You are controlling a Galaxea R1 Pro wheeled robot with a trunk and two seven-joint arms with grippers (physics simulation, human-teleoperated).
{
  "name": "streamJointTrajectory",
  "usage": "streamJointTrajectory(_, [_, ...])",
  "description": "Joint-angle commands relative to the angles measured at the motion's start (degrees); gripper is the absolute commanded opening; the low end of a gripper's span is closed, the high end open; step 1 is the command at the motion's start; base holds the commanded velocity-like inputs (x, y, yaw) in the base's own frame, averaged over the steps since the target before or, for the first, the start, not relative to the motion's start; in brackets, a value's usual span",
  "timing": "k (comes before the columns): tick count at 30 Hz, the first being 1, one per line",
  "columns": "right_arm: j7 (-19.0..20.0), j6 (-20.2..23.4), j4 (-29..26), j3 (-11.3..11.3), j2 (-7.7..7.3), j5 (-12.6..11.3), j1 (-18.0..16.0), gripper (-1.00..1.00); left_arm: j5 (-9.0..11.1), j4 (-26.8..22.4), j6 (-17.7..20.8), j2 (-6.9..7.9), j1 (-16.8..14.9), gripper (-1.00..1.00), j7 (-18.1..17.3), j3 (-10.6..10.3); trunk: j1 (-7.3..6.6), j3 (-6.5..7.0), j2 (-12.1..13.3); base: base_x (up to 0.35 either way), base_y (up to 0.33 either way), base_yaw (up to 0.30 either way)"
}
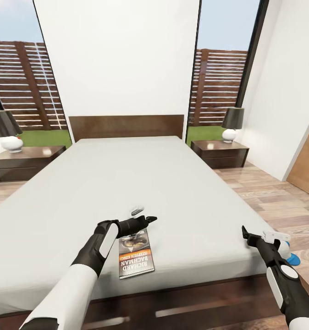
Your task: In the bedroom, move the book from the bed onto either nightstand, and place the two sandals side by side next to the bed.
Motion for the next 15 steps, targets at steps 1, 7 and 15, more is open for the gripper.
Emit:
streamJointTrajectory(1, [0.4,-0.2,0.1,-0.2,0.02,0.0,0.0,1.00,0.0,0.0,0.4,-0.07,0.0,1.00,-0.1,0.3,-0.01,-0.06,0.0,-0.002,0.000,0.000])
streamJointTrajectory(7, [0.4,-0.2,0.1,-0.2,0.02,0.0,0.0,1.00,0.0,0.0,0.4,-0.07,0.0,1.00,-0.1,0.3,-0.01,-0.06,0.0,-0.040,0.000,0.000])
streamJointTrajectory(15, [0.4,-0.2,0.1,-0.2,0.02,0.0,0.0,1.00,0.0,0.0,0.4,-0.07,0.0,1.00,-0.1,0.3,-0.01,-0.06,0.0,-0.049,0.000,0.000])
